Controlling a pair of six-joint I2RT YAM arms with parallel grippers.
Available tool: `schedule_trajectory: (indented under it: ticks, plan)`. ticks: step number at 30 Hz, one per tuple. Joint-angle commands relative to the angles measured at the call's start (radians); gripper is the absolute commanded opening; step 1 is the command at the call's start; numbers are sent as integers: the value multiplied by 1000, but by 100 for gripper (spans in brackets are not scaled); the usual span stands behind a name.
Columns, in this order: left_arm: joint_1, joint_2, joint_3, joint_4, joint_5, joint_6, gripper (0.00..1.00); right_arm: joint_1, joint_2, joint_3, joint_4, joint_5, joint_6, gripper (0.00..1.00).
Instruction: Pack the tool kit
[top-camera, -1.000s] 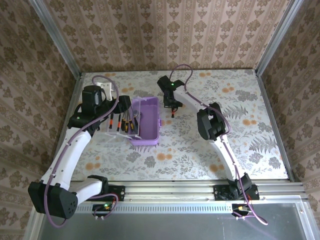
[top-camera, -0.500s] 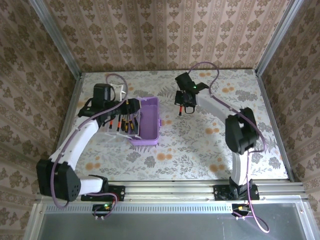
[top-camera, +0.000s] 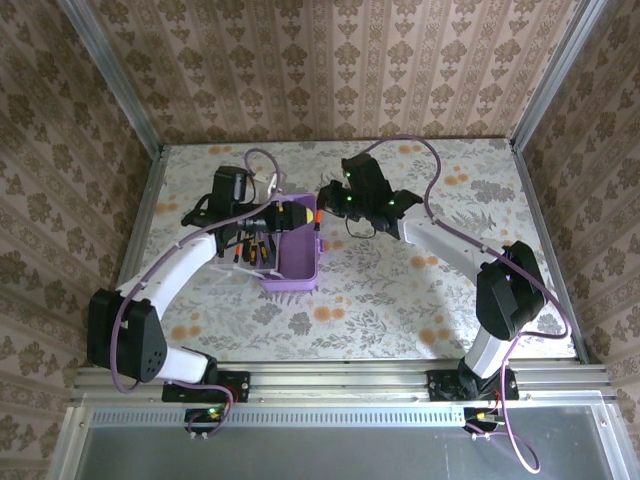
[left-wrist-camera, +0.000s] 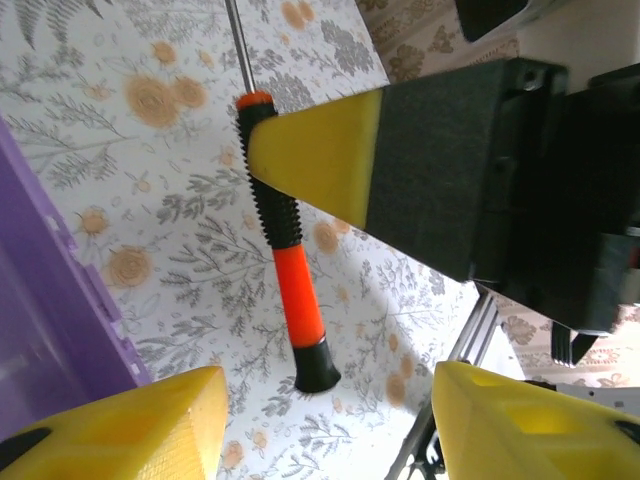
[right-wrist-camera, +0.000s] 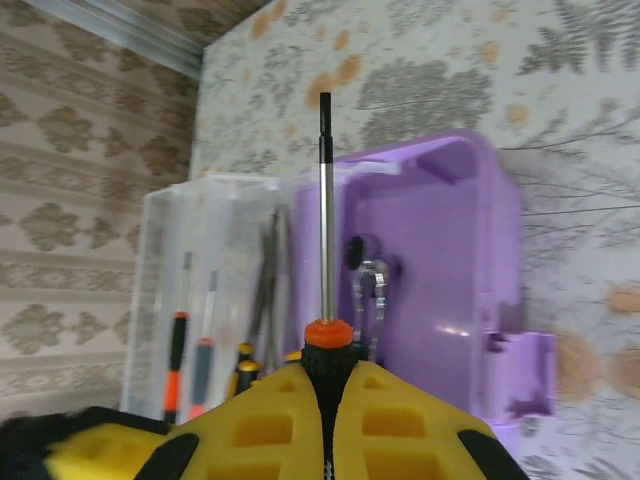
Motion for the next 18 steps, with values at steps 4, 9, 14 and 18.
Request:
schedule_trajectory:
  ticks: [4, 9, 14, 18]
  plan:
    - [-36, 26, 3, -3, 22, -8, 55, 28, -18, -11, 112, -30, 94, 2]
    - [-35, 21, 10, -21, -6, 3, 37, 38, -29, -21, 129, -45, 105, 2]
    - [-21, 12, 6, -17, -27, -3, 14, 42, -50, -44, 127, -54, 105, 2]
    - [-3, -2, 6, -36, -63, -8, 0, 42, -70, -32, 104, -53, 76, 26]
